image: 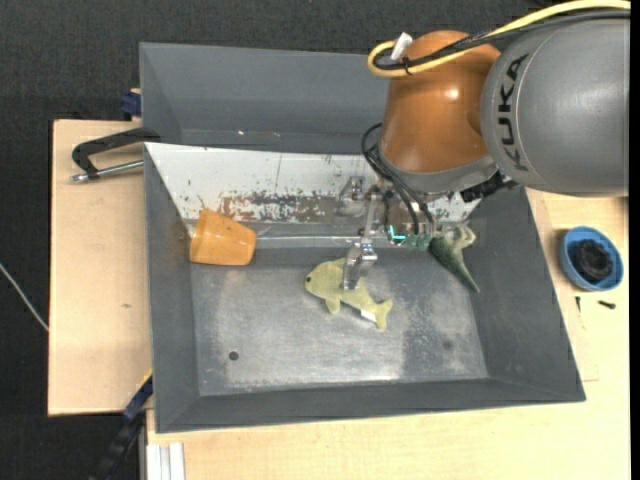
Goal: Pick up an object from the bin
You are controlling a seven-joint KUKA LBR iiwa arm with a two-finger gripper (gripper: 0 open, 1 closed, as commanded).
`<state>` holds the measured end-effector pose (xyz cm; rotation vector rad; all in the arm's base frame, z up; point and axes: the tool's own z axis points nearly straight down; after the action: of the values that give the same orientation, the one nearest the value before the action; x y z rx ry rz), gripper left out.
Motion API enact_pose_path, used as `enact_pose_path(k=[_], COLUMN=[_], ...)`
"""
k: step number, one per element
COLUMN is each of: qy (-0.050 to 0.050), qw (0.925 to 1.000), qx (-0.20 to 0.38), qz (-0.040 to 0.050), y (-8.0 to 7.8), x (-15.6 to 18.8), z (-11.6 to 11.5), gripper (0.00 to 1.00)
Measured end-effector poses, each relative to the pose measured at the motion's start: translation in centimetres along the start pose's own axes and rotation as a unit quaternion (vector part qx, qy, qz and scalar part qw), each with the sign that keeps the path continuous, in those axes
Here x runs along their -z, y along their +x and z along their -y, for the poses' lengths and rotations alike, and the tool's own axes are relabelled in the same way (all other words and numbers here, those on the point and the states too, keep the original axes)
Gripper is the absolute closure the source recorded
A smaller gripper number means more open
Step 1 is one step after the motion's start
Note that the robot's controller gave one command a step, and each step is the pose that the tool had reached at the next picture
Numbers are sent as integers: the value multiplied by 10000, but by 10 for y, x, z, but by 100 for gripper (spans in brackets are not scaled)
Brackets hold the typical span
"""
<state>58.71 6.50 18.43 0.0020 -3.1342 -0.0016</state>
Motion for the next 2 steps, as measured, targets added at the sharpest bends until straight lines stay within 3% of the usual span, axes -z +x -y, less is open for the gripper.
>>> enact_pose_path(k=[1, 2], qy=[-1, -5], qw=[9997, 9997], qx=[226, 227], qz=[72, 91], y=[22, 20], x=[-114, -110], z=[34, 33], gripper=[0, 100])
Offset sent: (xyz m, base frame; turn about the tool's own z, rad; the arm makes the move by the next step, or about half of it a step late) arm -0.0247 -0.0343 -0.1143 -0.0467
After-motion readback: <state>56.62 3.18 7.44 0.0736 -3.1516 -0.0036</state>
